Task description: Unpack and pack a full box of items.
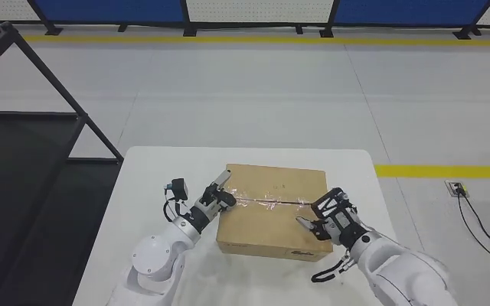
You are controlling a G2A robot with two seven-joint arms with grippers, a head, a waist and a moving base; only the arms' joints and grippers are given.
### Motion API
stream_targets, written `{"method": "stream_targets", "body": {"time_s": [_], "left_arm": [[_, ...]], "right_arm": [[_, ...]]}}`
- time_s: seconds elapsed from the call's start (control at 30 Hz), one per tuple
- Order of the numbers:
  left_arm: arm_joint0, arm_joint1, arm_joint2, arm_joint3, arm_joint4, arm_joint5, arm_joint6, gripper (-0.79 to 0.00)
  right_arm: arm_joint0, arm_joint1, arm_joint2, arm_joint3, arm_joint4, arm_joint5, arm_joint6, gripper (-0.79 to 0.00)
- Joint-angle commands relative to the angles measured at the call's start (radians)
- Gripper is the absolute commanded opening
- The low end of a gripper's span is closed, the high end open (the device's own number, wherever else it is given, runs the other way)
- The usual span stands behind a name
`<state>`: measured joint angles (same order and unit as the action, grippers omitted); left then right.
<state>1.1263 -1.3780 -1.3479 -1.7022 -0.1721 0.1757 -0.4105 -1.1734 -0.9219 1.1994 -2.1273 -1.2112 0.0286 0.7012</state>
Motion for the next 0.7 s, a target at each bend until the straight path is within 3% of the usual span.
{"method": "stream_targets", "body": {"time_s": [0.0,0.4,0.67], "left_arm": [[0.000,0.000,0.000,0.000,0.000,0.000,0.000,0.000],[0.000,0.000,0.000,0.000,0.000,0.000,0.000,0.000],[0.000,0.000,0.000,0.000,0.000,0.000,0.000,0.000]], "right_arm": [[0.008,-0.006,-0.037,-0.002,-0.084,0.042,0.023,0.000],[0.136,-0.062,-0.214,0.044,-0.324,0.141,0.199,0.000],[0.172,-0.092,-0.268,0.063,-0.433,0.145,0.294,0.000]]}}
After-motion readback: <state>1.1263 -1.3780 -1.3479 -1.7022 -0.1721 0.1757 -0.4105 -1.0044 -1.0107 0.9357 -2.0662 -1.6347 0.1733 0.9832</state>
